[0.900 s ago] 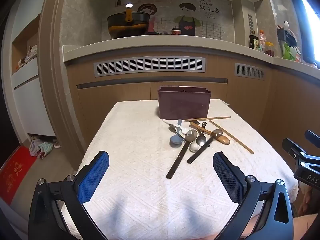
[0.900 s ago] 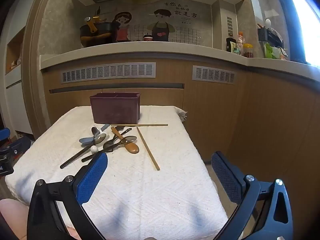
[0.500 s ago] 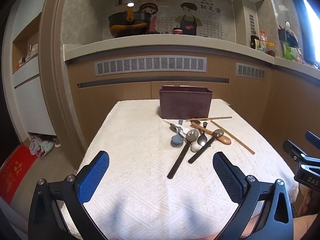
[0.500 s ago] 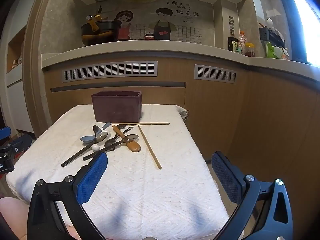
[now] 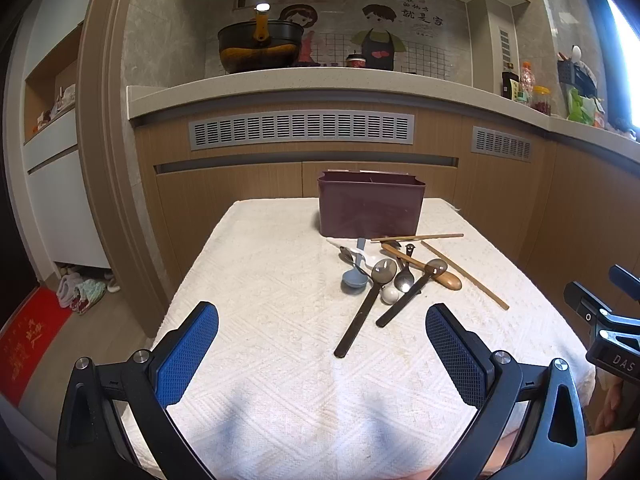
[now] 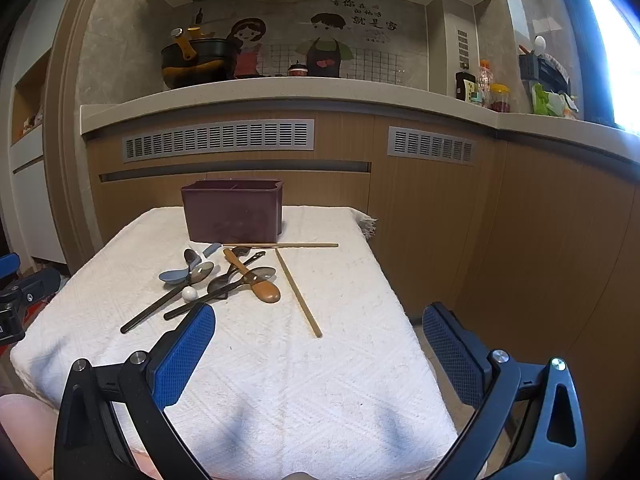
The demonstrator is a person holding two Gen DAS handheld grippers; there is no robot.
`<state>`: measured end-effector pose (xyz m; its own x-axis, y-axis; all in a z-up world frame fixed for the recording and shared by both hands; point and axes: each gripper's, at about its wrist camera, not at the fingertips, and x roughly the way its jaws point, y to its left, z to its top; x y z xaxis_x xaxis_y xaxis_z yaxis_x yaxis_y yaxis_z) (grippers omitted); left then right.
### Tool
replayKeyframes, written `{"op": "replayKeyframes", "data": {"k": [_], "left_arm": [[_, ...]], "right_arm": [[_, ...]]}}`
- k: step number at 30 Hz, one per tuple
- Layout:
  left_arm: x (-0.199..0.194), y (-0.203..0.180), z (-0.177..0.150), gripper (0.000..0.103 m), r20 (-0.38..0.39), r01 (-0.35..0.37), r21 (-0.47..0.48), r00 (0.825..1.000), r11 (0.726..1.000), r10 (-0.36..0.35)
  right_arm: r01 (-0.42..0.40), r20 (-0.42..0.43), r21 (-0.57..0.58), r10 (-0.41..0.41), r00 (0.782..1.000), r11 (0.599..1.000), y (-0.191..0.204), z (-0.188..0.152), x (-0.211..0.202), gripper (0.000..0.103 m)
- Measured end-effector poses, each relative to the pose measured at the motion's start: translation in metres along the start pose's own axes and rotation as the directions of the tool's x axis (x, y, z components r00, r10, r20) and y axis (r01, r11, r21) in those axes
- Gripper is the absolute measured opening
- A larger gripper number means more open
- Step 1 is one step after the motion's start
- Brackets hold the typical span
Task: Organize utensils
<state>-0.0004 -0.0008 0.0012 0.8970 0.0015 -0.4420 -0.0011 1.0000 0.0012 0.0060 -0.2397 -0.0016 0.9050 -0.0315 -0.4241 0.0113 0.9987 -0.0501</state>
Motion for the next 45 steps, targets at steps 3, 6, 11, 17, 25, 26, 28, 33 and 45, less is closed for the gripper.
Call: {"op": "replayKeyframes", "data": {"k": [3,6,11,17,25,26,28,33,45], "left_arm": [[0.0001,0.0002,0.0000,0.103,-0.001,0.000,-0.001,1.000,1.000,0.000],[0.0002,0.0004,0.0000,0.103,-0.001,0.001,-0.002,1.000,1.000,-0.001],[0.0003,0.0007,0.0001,0.103,-0.002,0.001,-0.002,1.000,1.000,-0.001],[0.0003,0.0011,-0.0002,0.103,-0.002,0.002,-0.003,1.000,1.000,-0.002],[0.0006,0.0011,-0.0002,0.103,-0.003,0.002,-0.003,1.000,1.000,-0.002],[0.0006,0.0012,-0.0001,0.103,-0.003,0.002,-0.003,1.000,1.000,-0.002],[0.0005,0.0013,0.0000,0.103,-0.003,0.003,-0.003,1.000,1.000,-0.003],[0.0006,0.0010,-0.0002,0.103,-0.003,0.002,-0.004,1.000,1.000,-0.002],[-0.0002,0.0045,0.0013,0.103,-0.003,0.003,-0.003,1.000,1.000,-0.003]], "right_arm": [[-0.002,-0.003,0.001,0.002,1.000,1.000,0.0000,0.0003,0.0026,0.103],[0.000,-0.004,0.003,0.000,1.000,1.000,-0.0007,0.0002,0.0026,0.103],[0.000,-0.005,0.001,0.000,1.000,1.000,0.0005,0.0003,0.0031,0.103],[0.001,-0.007,0.003,-0.001,1.000,1.000,0.0005,-0.0002,0.0033,0.103],[0.001,-0.005,0.001,-0.001,1.000,1.000,0.0007,-0.0003,0.0029,0.103],[0.001,-0.005,0.001,-0.001,1.000,1.000,0.0009,-0.0003,0.0028,0.103],[-0.002,-0.008,0.002,0.002,1.000,1.000,0.0003,0.0001,0.0034,0.103],[-0.001,-0.013,0.004,0.001,1.000,1.000,-0.0017,-0.0016,0.0040,0.103],[0.000,-0.018,0.006,0.000,1.000,1.000,-0.0031,-0.0031,0.0038,0.103]]}}
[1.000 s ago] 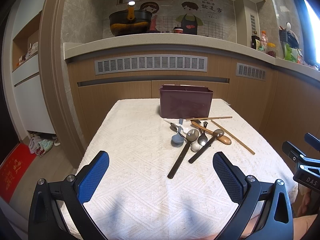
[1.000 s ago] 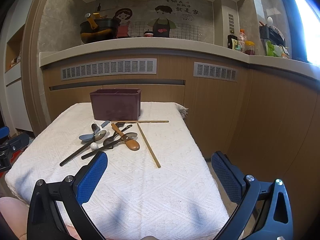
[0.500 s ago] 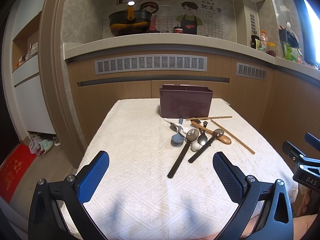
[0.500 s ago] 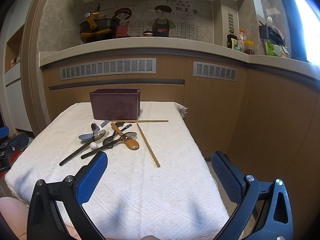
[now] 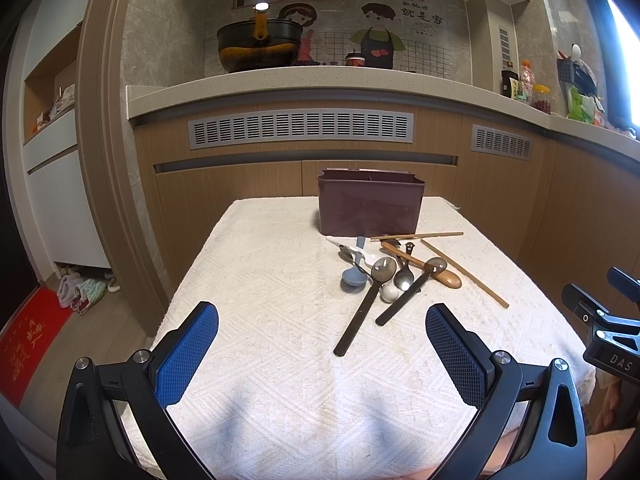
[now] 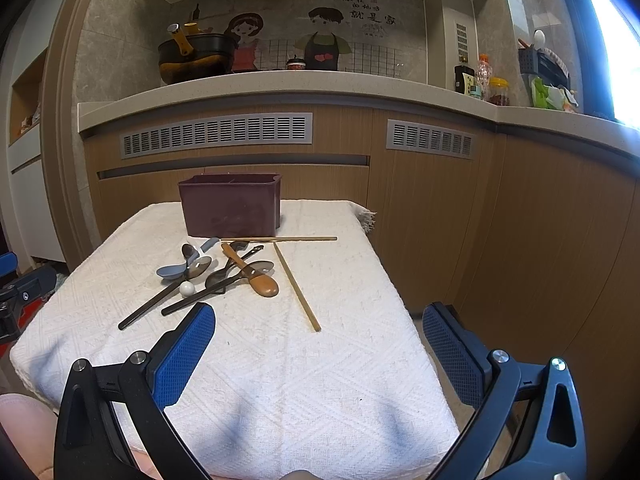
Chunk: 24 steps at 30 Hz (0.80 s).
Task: Organize utensils
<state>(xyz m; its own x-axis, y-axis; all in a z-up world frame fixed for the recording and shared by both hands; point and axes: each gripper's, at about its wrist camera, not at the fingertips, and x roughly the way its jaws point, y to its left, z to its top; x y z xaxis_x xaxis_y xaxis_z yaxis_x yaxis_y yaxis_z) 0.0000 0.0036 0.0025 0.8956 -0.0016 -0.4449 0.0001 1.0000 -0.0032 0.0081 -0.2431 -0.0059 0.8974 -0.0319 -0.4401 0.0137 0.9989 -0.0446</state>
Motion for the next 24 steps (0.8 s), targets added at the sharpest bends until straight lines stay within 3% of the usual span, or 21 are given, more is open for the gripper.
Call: {"op": "replayKeyframes", "data": {"k": [14,24], "left_arm": [[0.000,0.001,0.000,0.103,-0.002,0.002,0.000,1.000,1.000,-0.002],[0.015,-0.003,0.002,0.103,-0.043,0.063,0.006,0.997,0.998,-0.063]], "right_arm": [[-0.002,-0.003,-0.002,0.002,1.000,1.000,0.000,-0.001,0.002,0.103],[0.020,-0.001,-0.034,-0.020,1.000,0.999,0.002,0.003,0.009,0.103]]}}
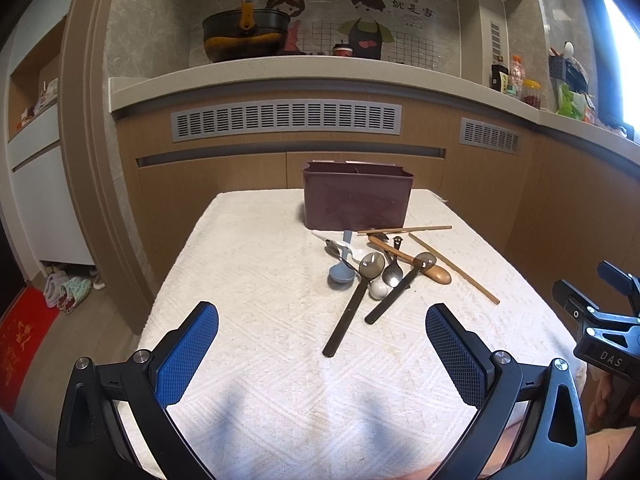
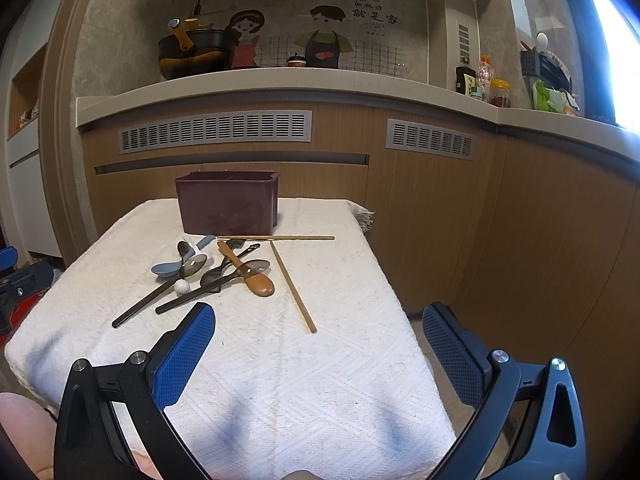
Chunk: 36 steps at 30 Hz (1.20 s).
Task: Organize utensils
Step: 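Grasp the dark-handled metal spoon with the left tool while the right tool grasps the white plastic spoon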
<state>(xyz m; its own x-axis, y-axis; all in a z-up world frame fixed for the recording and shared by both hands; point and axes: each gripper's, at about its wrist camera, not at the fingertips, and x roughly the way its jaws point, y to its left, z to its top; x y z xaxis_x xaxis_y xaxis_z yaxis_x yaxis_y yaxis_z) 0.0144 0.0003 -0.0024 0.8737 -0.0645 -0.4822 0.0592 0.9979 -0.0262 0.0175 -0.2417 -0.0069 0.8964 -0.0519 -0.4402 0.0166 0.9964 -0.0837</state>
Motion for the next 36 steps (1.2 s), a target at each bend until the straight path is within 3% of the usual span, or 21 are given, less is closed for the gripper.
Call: {"op": "replayKeyframes", "data": {"k": [8,13,15,18,23,27,29,31,32,36], "left_arm": [[0.044,-0.001,0.022,0.103,-0.065,0.086,0.034,0.994,0.996,-0.084],[0.079,-0.003,0.038,0.103,-0.078,0.123,0.080,0.990,0.989,-0.117],[0.098,-0.004,0.042,0.101,-0.120,0.170,0.088,0.980,0.981,-0.159],[0.123,-0.005,0.043,0.081,-0.198,0.228,0.085,0.958,0.970,-0.208],[0.150,-0.012,0.035,0.067,-0.285,0.317,0.099,0.917,0.943,-0.278],[0.167,-0.003,0.041,0.052,-0.298,0.324,0.026,0.906,0.946,-0.302],[0.180,0.001,0.047,0.050,-0.303,0.314,-0.038,0.901,0.949,-0.311],[0.193,-0.005,0.052,0.050,-0.334,0.363,-0.051,0.872,0.931,-0.358],[0.199,-0.012,0.054,0.050,-0.352,0.387,-0.033,0.859,0.922,-0.373],[0.217,-0.029,0.056,0.050,-0.420,0.387,0.066,0.847,0.920,-0.326]], "right_arm": [[-0.006,-0.001,-0.096,0.006,1.000,0.995,0.006,0.025,0.033,0.103],[-0.046,-0.077,-0.159,0.034,0.996,0.986,0.009,0.041,0.078,0.103],[-0.036,-0.104,-0.194,0.016,0.994,0.980,0.012,0.044,0.096,0.103],[-0.016,-0.121,-0.228,-0.012,0.993,0.974,0.015,0.047,0.114,0.103],[-0.093,-0.170,-0.182,0.062,0.984,0.979,0.012,0.048,0.131,0.103],[-0.126,-0.221,-0.121,0.097,0.970,0.985,0.011,0.044,0.146,0.103],[-0.111,-0.248,-0.112,0.081,0.965,0.988,0.013,0.040,0.155,0.103],[-0.106,-0.265,-0.105,0.075,0.961,0.989,0.015,0.035,0.161,0.103],[-0.115,-0.268,-0.103,0.084,0.960,0.988,0.015,0.033,0.162,0.103],[-0.128,-0.259,-0.147,0.087,0.962,0.981,0.021,0.027,0.160,0.103]]}}
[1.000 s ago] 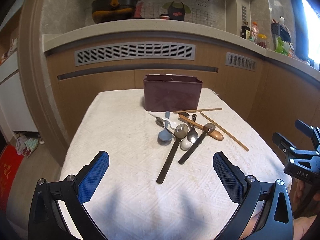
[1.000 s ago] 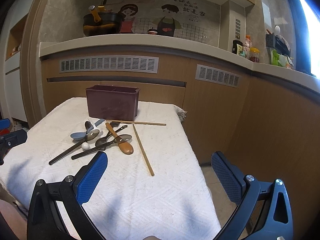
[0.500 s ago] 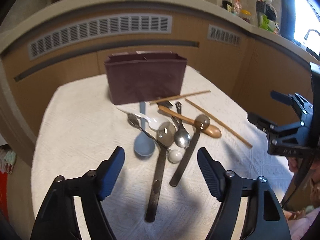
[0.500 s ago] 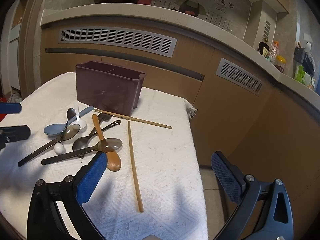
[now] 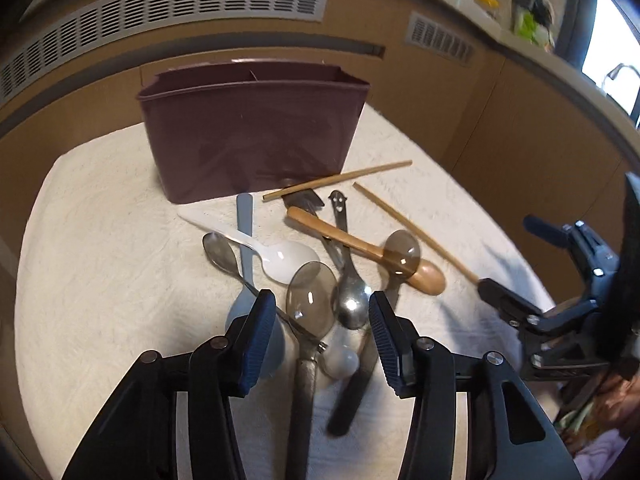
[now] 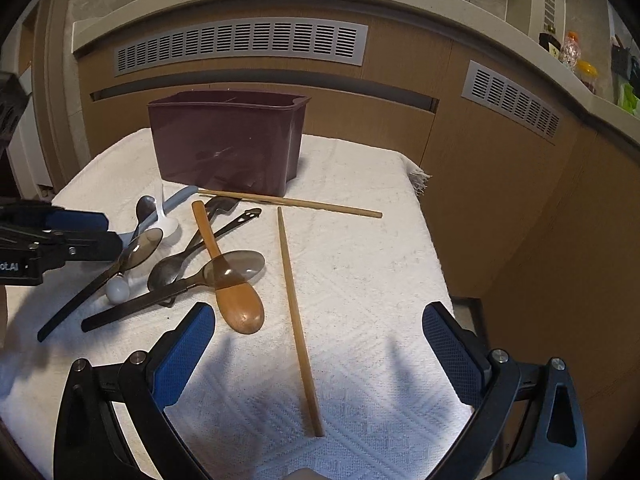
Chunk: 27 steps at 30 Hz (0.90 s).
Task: Organize utensils
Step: 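Grasp the dark-handled metal spoon with the left tool while the right tool grasps the white plastic spoon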
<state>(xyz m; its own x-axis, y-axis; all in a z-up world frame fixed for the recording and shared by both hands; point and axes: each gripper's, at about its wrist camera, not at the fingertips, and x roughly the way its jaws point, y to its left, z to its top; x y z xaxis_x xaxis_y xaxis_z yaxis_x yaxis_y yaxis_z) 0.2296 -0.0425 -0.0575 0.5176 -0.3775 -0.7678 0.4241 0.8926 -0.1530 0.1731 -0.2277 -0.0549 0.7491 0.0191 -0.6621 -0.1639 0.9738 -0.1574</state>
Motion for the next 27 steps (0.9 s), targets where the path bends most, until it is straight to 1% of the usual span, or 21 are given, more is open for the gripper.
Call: {"op": "replayKeyframes", "data": {"k": [2,4,7,8,9,10,11,12,14,15,17,20,21,22,23,24,26,27], "left_arm": [[0.011,0.001,0.003,0.050,-0.052,-0.016,0.009,0.998,1.000,0.016],[0.019,0.003,0.003,0.050,-0.089,-0.026,0.000,0.996,1.000,0.026],[0.026,0.003,-0.001,0.050,-0.098,-0.030,-0.006,0.995,1.000,0.029],[0.027,0.002,-0.002,0.049,-0.092,-0.037,-0.008,0.995,0.999,0.036],[0.027,0.001,-0.004,0.046,-0.082,-0.046,-0.005,0.996,0.999,0.045],[0.027,0.000,-0.005,0.035,-0.072,-0.057,-0.002,0.996,0.998,0.057],[0.024,0.000,-0.006,0.031,-0.054,-0.070,-0.001,0.996,0.998,0.070],[0.020,0.002,-0.008,0.031,-0.042,-0.069,-0.010,0.997,0.998,0.069],[0.008,0.011,-0.012,0.031,-0.012,-0.041,-0.074,0.999,0.996,0.041],[0.002,0.015,-0.014,0.031,0.002,-0.040,-0.096,0.999,0.995,0.040],[-0.015,0.023,-0.019,0.031,0.048,-0.055,-0.137,0.997,0.989,0.062],[-0.036,0.033,-0.025,0.031,0.116,-0.058,-0.198,0.990,0.979,0.082],[-0.043,0.038,-0.027,0.031,0.140,-0.064,-0.218,0.986,0.974,0.096],[-0.047,0.041,-0.027,0.031,0.154,-0.070,-0.234,0.982,0.970,0.108],[-0.051,0.047,-0.028,0.031,0.168,-0.076,-0.256,0.978,0.964,0.121],[-0.055,0.053,-0.030,0.031,0.179,-0.077,-0.280,0.975,0.957,0.131],[-0.062,0.065,-0.032,0.031,0.192,-0.070,-0.317,0.972,0.946,0.136],[-0.063,0.069,-0.032,0.031,0.196,-0.068,-0.330,0.971,0.942,0.139]], "right_arm": [[-0.001,0.016,-0.015,0.002,1.000,1.000,0.001,-0.002,-0.005,0.103],[-0.011,0.016,-0.016,0.012,1.000,1.000,0.001,-0.003,-0.005,0.103],[-0.030,0.006,-0.002,0.030,1.000,1.000,0.000,-0.004,-0.002,0.103],[-0.027,-0.002,-0.005,0.027,1.000,1.000,0.001,-0.004,0.000,0.103],[-0.025,-0.009,-0.018,0.024,1.000,1.000,0.002,-0.002,0.002,0.103],[-0.024,-0.010,-0.032,0.023,1.000,0.999,0.004,-0.002,0.003,0.103],[-0.023,-0.008,-0.051,0.023,1.000,0.998,0.006,0.000,0.003,0.103],[-0.024,-0.001,-0.074,0.024,1.000,0.997,0.009,0.002,0.002,0.102],[-0.040,0.010,-0.116,0.042,0.999,0.992,0.016,0.007,0.000,0.100],[-0.059,0.010,-0.132,0.061,0.998,0.989,0.020,0.011,0.000,0.097],[-0.101,0.004,-0.156,0.103,0.995,0.983,0.027,0.020,0.002,0.093],[-0.162,-0.009,-0.193,0.164,0.986,0.968,0.042,0.040,0.014,0.079],[-0.187,-0.028,-0.198,0.185,0.982,0.962,0.047,0.048,0.022,0.069],[-0.212,-0.050,-0.195,0.206,0.977,0.958,0.053,0.054,0.028,0.056],[-0.247,-0.079,-0.185,0.236,0.969,0.951,0.058,0.060,0.036,0.048],[-0.301,-0.114,-0.175,0.285,0.952,0.937,0.065,0.067,0.045,0.038],[-0.389,-0.146,-0.167,0.367,0.919,0.906,0.078,0.079,0.057,0.036],[-0.409,-0.159,-0.171,0.385,0.909,0.896,0.086,0.084,0.064,0.032]]}}
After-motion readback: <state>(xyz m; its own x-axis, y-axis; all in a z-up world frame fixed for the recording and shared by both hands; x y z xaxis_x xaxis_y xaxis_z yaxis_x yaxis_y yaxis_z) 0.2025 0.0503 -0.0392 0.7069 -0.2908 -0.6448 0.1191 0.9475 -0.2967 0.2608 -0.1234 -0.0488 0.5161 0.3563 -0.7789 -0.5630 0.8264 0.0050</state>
